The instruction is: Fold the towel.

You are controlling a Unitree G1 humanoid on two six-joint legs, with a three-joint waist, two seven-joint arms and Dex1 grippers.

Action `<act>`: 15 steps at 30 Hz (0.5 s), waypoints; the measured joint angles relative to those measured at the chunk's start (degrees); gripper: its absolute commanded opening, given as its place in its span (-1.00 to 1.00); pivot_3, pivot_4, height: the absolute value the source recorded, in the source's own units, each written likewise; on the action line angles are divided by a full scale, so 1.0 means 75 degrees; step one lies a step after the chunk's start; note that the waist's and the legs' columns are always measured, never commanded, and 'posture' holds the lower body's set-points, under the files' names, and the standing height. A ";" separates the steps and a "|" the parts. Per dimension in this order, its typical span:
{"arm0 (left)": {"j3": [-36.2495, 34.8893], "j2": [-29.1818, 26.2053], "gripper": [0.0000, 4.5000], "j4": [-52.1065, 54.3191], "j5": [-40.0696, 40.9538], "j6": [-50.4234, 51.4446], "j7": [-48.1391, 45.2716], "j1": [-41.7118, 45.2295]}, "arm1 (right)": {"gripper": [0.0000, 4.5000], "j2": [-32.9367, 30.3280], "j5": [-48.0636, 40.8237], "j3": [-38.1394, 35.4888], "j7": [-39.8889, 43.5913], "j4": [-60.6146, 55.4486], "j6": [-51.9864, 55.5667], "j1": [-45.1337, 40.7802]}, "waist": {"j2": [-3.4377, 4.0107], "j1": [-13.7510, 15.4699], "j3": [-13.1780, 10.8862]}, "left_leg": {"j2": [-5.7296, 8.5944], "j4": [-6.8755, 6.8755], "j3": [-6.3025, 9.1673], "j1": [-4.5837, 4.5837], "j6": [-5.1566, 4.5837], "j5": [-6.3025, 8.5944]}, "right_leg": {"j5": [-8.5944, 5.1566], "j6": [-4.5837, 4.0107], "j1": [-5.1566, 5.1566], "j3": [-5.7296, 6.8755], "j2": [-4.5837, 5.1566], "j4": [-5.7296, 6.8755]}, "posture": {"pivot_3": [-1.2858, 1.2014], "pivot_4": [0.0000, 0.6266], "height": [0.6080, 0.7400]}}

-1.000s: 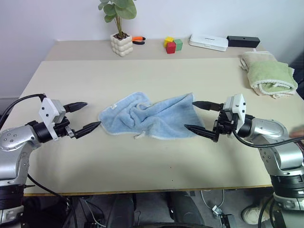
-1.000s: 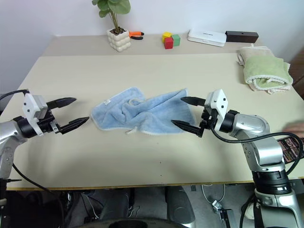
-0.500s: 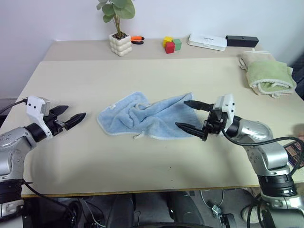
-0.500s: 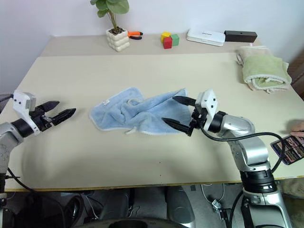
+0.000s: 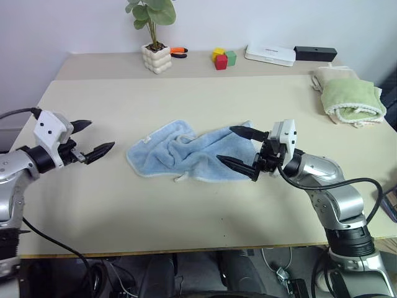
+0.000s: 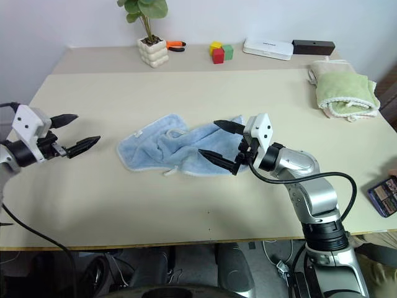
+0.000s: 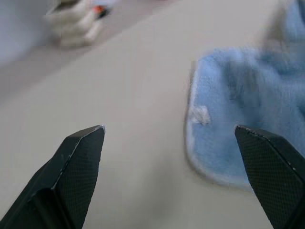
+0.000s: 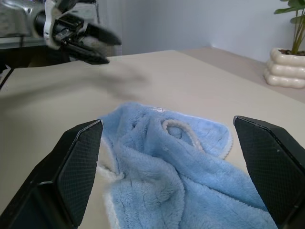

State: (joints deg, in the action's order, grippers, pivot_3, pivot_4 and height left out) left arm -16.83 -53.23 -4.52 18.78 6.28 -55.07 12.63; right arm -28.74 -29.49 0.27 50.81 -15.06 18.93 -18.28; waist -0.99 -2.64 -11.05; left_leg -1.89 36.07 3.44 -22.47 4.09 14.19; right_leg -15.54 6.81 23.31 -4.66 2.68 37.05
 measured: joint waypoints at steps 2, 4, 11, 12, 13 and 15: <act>0.0166 -0.0080 0.98 -0.0538 -0.0213 -0.0657 -0.0426 0.0269 | 1.00 0.0164 0.0026 0.0037 -0.0066 0.0033 -0.0114 -0.0020 | 0.0003 0.0015 -0.0001 | -0.0001 0.0000 0.0002 -0.0002 0.0000 0.0000 | -0.0003 -0.0006 0.0003 0.0003 -0.0002 0.0007 | 0.03 -0.52 1.00; 0.0347 -0.0069 0.98 -0.1006 -0.0182 -0.0762 -0.0800 0.0686 | 1.00 0.0304 0.0095 0.0082 -0.0152 0.0088 -0.0199 -0.0072 | 0.0000 0.0030 -0.0001 | 0.0000 0.0007 0.0002 -0.0007 0.0000 0.0000 | -0.0002 -0.0003 0.0003 0.0004 -0.0002 0.0007 | 0.03 -0.52 1.00; 0.0539 0.0068 0.98 -0.1270 0.1033 0.0766 -0.2020 0.1527 | 1.00 0.0471 0.0171 0.0143 -0.0425 0.0078 -0.0336 0.0117 | -0.0003 0.0005 -0.0001 | 0.0000 0.0007 0.0005 -0.0009 -0.0001 0.0000 | 0.0000 0.0003 0.0005 0.0005 -0.0003 0.0013 | 0.03 -0.52 1.00; 0.0673 0.0105 0.98 -0.1385 0.0930 0.0595 -0.2144 0.1543 | 1.00 0.0470 0.0170 0.0142 -0.0442 0.0078 -0.0336 0.0159 | -0.0003 -0.0004 -0.0002 | -0.0001 0.0007 0.0005 -0.0007 -0.0001 0.0000 | 0.0000 0.0003 0.0005 0.0004 -0.0004 0.0016 | 0.03 -0.52 1.00; 0.0842 0.0139 0.98 -0.1540 0.0758 0.0266 -0.2312 0.1546 | 1.00 0.0464 0.0170 0.0139 -0.0464 0.0078 -0.0336 0.0182 | -0.0003 -0.0012 -0.0002 | -0.0001 0.0008 0.0004 -0.0005 -0.0001 0.0000 | 0.0000 0.0003 0.0006 0.0004 -0.0004 0.0018 | 0.03 -0.52 1.00; 0.1116 0.0188 0.98 -0.1832 0.0490 -0.0207 -0.2589 0.1582 | 1.00 0.0440 0.0172 0.0121 -0.0508 0.0075 -0.0364 0.0180 | -0.0003 -0.0002 -0.0002 | -0.0001 0.0008 0.0005 -0.0006 -0.0001 0.0000 | -0.0001 0.0002 0.0006 0.0004 -0.0005 0.0018 | 0.03 -0.52 1.00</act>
State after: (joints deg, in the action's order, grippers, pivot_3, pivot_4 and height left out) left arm -8.45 -51.82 -18.26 22.46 4.73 -74.49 24.49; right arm -25.44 -28.20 1.17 47.00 -14.50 16.20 -16.92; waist -1.01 -2.66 -11.06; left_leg -1.90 36.13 3.47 -22.51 4.08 14.19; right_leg -15.54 6.82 23.35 -4.63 2.64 37.18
